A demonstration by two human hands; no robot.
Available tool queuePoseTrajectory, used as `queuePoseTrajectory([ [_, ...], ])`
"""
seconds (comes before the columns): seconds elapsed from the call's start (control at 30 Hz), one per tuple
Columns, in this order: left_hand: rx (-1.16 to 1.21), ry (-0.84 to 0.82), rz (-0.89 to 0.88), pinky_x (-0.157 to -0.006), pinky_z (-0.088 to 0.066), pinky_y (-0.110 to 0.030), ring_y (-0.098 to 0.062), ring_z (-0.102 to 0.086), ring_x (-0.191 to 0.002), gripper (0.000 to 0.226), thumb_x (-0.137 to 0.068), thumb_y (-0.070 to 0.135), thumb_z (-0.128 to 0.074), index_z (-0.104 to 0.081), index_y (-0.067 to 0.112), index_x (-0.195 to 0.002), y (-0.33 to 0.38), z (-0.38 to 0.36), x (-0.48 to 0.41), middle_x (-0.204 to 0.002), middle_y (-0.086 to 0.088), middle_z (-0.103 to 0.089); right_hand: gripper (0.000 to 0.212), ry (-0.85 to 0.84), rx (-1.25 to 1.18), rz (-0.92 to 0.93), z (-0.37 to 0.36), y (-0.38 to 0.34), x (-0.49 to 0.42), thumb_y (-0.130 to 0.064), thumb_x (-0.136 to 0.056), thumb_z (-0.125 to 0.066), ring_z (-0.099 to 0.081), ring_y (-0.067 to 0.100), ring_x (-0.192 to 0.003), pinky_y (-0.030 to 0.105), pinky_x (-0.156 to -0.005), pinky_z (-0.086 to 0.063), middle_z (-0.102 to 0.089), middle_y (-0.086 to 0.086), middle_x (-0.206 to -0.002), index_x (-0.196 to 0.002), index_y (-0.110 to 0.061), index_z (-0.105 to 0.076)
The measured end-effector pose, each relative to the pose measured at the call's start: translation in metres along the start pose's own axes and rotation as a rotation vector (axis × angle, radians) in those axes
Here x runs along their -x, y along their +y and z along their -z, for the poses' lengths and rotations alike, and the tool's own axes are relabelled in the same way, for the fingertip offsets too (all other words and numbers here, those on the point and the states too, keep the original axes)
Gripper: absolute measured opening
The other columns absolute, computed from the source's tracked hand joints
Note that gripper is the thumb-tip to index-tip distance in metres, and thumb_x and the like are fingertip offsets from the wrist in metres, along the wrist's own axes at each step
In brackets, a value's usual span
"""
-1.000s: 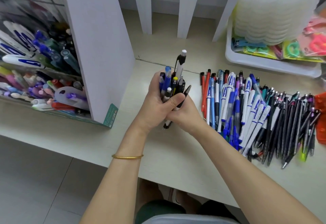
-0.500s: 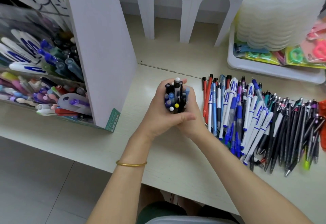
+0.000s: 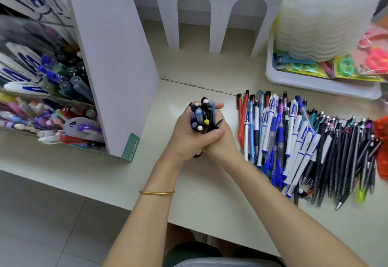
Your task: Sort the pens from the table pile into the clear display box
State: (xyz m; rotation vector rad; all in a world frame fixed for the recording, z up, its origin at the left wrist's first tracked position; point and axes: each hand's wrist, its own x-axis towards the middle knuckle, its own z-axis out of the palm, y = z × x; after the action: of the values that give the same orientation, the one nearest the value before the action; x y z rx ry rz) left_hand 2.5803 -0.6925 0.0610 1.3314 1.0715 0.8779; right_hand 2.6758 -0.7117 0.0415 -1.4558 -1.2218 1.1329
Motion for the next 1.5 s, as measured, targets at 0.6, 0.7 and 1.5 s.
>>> queuePoseTrajectory([
  [0.6,0.074,0.144,0.132,-0.088,-0.056,-0.032,-0.009,-0.07,-0.094,0.043,-0.076,-0.002,-0.072,-0.057,0.014,-0.114,0.024,-0.042,0.001,-0.103,-0.005,-0.072,0.064,-0.025,-0.12,-0.048,0.036,-0.009,0.024,0.008,-0.071,-0.067,-0.065,0.01,-0.099,0.035,-0.081,-0.058,-0.065,-0.003,-0.11,-0.112,-0.039,-0.053],
  [0.7,0.052,0.014,0.162,-0.086,-0.054,-0.025,-0.009,-0.069,-0.098,0.064,-0.064,0.007,-0.081,-0.053,0.012,-0.121,0.025,-0.037,0.001,-0.105,-0.003,-0.071,0.066,-0.072,-0.154,-0.052,0.043,-0.014,0.027,0.012,-0.075,-0.064,-0.065,0.012,-0.1,0.035,-0.085,-0.056,-0.066,-0.005,-0.101,-0.105,-0.046,-0.054],
  [1.5,0.627,0.277,0.559,-0.059,-0.058,-0.029,-0.017,-0.063,-0.058,0.012,-0.086,-0.001,-0.062,-0.056,0.008,-0.082,0.014,-0.032,-0.012,-0.065,-0.009,-0.062,0.023,-0.018,1.069,-0.27,0.088,-0.031,0.003,0.009,-0.087,-0.05,-0.041,0.02,-0.061,0.032,-0.053,-0.037,-0.039,0.004,-0.081,-0.098,-0.01,-0.043],
])
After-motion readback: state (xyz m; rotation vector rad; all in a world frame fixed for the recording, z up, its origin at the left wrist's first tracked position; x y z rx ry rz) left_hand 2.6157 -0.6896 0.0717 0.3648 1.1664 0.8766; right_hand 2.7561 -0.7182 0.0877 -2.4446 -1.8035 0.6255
